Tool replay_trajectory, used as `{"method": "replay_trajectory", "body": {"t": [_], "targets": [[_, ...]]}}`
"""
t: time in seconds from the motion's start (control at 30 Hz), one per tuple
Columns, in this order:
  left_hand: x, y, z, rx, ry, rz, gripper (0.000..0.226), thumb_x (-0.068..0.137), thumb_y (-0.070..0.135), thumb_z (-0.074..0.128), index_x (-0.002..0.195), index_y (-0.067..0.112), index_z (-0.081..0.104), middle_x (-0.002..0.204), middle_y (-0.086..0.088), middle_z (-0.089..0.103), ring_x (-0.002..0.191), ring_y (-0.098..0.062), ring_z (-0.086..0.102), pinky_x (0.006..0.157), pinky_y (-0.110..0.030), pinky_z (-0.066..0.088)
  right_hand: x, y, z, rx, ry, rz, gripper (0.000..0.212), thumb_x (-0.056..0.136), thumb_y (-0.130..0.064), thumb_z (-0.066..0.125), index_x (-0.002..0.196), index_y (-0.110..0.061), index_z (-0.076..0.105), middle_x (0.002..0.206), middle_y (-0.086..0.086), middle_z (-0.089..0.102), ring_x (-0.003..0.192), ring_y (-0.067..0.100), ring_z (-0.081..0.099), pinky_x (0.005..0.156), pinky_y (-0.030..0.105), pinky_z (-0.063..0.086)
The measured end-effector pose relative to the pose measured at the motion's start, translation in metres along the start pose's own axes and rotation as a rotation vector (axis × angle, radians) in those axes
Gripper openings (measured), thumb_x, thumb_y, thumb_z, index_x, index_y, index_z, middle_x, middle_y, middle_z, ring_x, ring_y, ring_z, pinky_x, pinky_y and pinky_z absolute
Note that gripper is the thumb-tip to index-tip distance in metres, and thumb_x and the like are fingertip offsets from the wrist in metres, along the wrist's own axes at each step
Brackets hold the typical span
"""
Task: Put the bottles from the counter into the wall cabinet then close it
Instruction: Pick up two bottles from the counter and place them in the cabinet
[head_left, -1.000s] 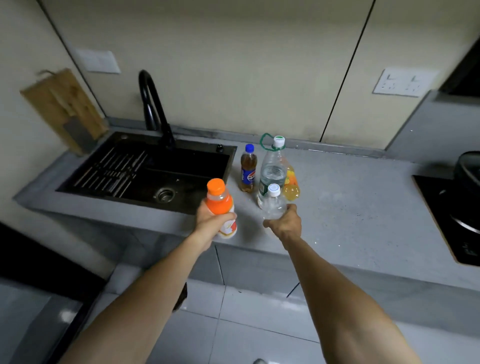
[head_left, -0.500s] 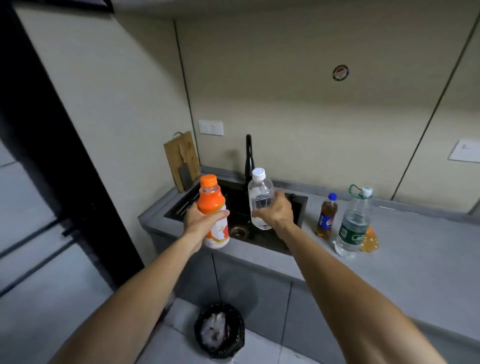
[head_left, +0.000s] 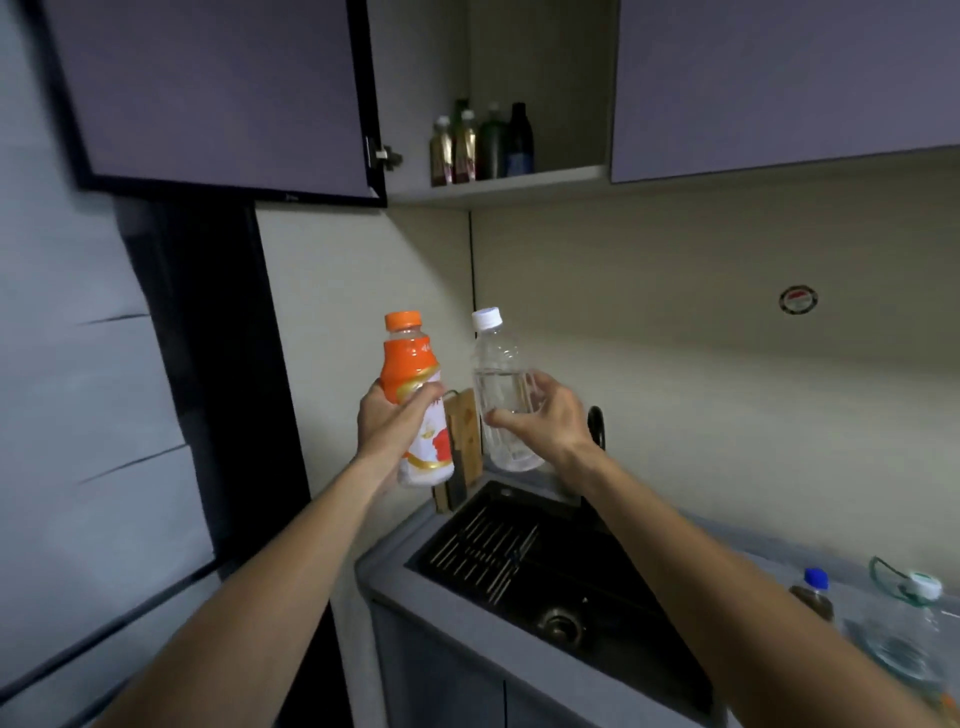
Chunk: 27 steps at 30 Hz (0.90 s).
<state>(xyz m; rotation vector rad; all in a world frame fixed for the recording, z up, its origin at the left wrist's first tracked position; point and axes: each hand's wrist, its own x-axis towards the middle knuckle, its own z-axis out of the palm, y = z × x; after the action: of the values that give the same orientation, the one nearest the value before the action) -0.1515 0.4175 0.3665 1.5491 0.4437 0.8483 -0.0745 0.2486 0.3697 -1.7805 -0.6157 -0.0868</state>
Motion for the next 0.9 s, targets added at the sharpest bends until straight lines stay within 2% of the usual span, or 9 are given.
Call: {"method": "replay_trajectory", "body": {"t": [0.1,0.23,0.33,0.43,0.57,0.7,0.8,0.9], "targets": [[0.039,0.021,0.010,0.012,0.007,0.080,0.027,0.077,0.027,0.080,0.094,0.027,0.060,0.090,-0.004,0.071,0.078,-0.022,0.071,0.068,-0.029,0.055,0.043,-0.021,-0.001,0.051,-0.006,-0.062,0.051,0.070,-0.022,0.086,0.114,-0.025,0.061,0.092,-0.006,0.067,0.083,0.011,0.065,0.072,0.024,0.053],[0.098,0.042,0.027,0.038,0.057,0.152,0.042,0.071,0.043,0.082,0.104,0.027,0.061,0.096,-0.003,0.072,0.084,-0.023,0.072,0.081,-0.043,0.060,0.111,-0.043,0.003,0.133,-0.038,-0.156,0.051,0.072,-0.018,0.085,0.116,-0.025,0.058,0.101,-0.003,0.067,0.091,0.016,0.066,0.079,0.033,0.059],[0.144,0.068,0.036,0.055,0.111,0.204,0.056,0.058,0.055,0.079,0.103,0.027,0.064,0.093,-0.002,0.074,0.082,-0.023,0.074,0.081,-0.047,0.060,0.159,-0.061,0.003,0.174,-0.049,-0.242,0.047,0.075,-0.014,0.083,0.111,-0.027,0.057,0.103,-0.002,0.069,0.089,0.015,0.069,0.078,0.034,0.061],[0.184,0.099,0.044,0.034,0.150,0.248,0.054,0.056,0.054,0.079,0.100,0.025,0.066,0.088,-0.002,0.075,0.078,-0.023,0.074,0.079,-0.047,0.061,0.204,-0.083,0.001,0.186,-0.044,-0.305,0.041,0.075,-0.017,0.083,0.107,-0.023,0.060,0.099,-0.002,0.071,0.087,0.012,0.070,0.073,0.028,0.059],[0.233,0.136,0.051,0.047,0.195,0.304,0.051,0.053,0.056,0.078,0.090,0.022,0.069,0.080,-0.001,0.076,0.072,-0.022,0.075,0.078,-0.045,0.061,0.249,-0.109,0.001,0.151,-0.008,-0.332,0.034,0.073,-0.022,0.084,0.101,-0.022,0.064,0.093,-0.002,0.072,0.082,0.011,0.069,0.070,0.025,0.057],[0.276,0.159,0.063,0.123,0.191,0.381,0.037,0.065,0.051,0.078,0.084,0.022,0.068,0.074,0.000,0.075,0.068,-0.019,0.074,0.074,-0.039,0.062,0.289,-0.124,-0.001,0.056,0.060,-0.327,0.017,0.072,-0.031,0.084,0.081,-0.023,0.072,0.079,-0.003,0.073,0.075,0.012,0.069,0.070,0.029,0.058],[0.309,0.169,0.075,0.174,0.163,0.442,0.034,0.069,0.051,0.078,0.084,0.022,0.068,0.074,0.002,0.074,0.068,-0.018,0.074,0.072,-0.035,0.061,0.319,-0.131,0.000,0.032,0.113,-0.324,0.018,0.071,-0.032,0.084,0.079,-0.021,0.072,0.078,-0.001,0.073,0.074,0.015,0.070,0.068,0.029,0.059],[0.343,0.180,0.087,0.230,0.131,0.500,0.041,0.062,0.060,0.074,0.077,0.023,0.068,0.070,0.005,0.074,0.066,-0.015,0.073,0.075,-0.036,0.061,0.347,-0.135,0.007,-0.006,0.166,-0.329,0.022,0.069,-0.034,0.084,0.078,-0.018,0.073,0.074,0.001,0.073,0.069,0.016,0.070,0.061,0.027,0.056]]}}
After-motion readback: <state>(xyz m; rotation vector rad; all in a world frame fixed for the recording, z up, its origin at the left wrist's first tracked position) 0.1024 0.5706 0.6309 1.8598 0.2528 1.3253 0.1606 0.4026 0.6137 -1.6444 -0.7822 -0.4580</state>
